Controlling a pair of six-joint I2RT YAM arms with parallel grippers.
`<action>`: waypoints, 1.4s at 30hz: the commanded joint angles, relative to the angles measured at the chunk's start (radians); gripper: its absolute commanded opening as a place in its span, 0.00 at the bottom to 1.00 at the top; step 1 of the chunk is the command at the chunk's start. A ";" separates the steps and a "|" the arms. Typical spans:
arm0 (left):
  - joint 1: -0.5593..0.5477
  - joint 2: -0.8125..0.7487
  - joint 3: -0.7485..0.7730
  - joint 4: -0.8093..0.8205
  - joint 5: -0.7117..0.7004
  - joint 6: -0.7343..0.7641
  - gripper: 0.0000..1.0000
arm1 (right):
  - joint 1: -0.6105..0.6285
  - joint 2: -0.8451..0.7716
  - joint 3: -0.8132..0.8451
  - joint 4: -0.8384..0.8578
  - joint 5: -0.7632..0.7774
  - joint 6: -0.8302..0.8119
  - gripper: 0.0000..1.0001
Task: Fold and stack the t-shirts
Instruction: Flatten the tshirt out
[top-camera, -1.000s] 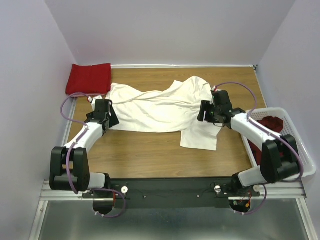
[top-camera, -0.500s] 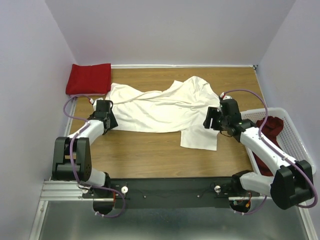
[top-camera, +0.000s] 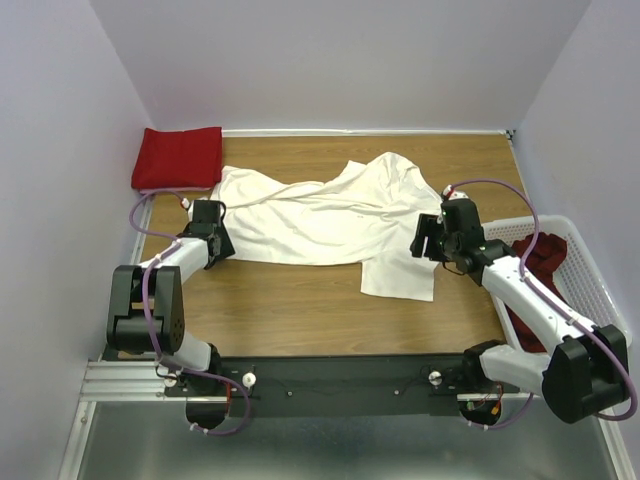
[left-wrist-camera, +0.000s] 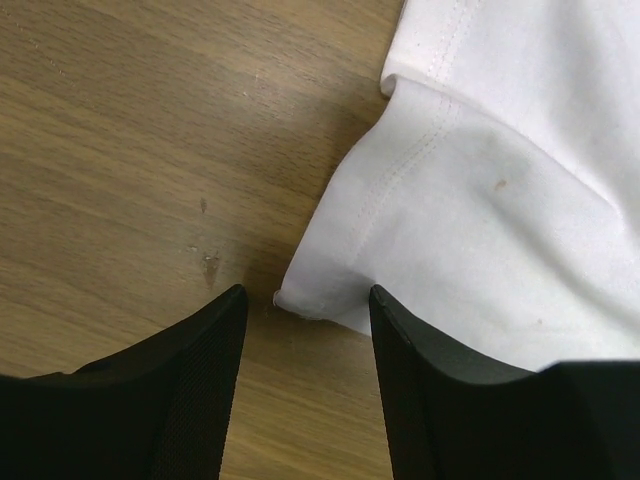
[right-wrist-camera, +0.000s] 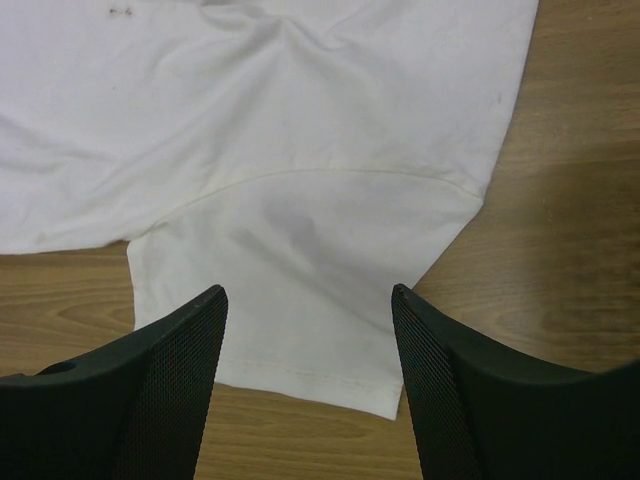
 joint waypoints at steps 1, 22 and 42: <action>0.004 0.021 0.016 0.010 0.038 0.013 0.60 | -0.008 -0.026 0.007 -0.021 0.046 0.006 0.74; 0.004 -0.015 0.021 0.002 0.024 0.024 0.01 | -0.008 0.022 0.058 -0.137 0.067 0.032 0.74; 0.004 -0.189 0.024 0.014 -0.034 0.024 0.00 | -0.007 0.100 -0.028 -0.303 0.033 0.224 0.63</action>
